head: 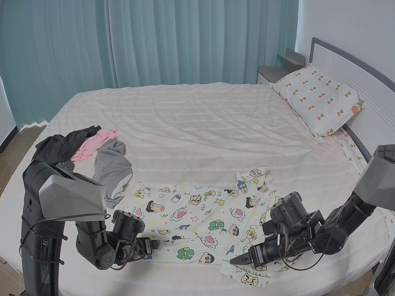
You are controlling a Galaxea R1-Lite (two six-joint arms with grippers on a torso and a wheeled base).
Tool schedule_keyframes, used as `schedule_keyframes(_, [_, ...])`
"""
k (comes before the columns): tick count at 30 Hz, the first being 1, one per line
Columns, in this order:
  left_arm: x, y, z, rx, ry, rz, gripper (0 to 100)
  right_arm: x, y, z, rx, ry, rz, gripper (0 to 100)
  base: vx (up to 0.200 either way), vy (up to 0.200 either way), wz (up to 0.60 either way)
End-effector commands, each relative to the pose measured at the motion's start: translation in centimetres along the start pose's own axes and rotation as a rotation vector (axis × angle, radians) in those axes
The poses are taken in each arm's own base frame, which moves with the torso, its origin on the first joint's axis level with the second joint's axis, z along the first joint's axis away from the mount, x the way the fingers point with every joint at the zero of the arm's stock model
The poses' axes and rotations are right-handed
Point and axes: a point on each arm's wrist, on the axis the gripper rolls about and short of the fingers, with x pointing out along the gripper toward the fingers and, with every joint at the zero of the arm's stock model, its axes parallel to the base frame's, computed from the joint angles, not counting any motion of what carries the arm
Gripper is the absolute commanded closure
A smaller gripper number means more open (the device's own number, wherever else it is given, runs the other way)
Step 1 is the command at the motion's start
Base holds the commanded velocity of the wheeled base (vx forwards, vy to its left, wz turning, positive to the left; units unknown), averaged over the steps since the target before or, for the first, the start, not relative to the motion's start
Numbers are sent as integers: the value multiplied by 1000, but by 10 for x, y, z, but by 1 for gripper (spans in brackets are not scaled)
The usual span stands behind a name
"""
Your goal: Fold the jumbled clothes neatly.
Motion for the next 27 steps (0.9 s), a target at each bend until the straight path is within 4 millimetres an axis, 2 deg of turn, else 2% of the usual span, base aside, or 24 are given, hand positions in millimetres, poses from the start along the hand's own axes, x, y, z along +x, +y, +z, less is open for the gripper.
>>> schedule_keyframes(1, [0, 0, 0, 0, 0, 1, 0, -24, -18, -18, 52, 2, -35, 0, 0, 0, 0])
schedule_keyframes(6, [0, 0, 0, 0, 1, -1, 0, -26, -35, -37, 107, 69, -80, 0, 0, 0, 0])
schedule_keyframes(12, [0, 0, -1, 0, 2, 0, 0, -16, -45, -38, 123, 104, -101, 0, 0, 0, 0])
schedule_keyframes(16, [0, 0, -1, -2, 2, 0, 0, -16, -44, -33, 118, 49, -66, 0, 0, 0, 0])
schedule_keyframes(27, [0, 0, -1, -5, 2, 0, 0, -16, -43, -34, 172, 58, -45, 0, 0, 0, 0])
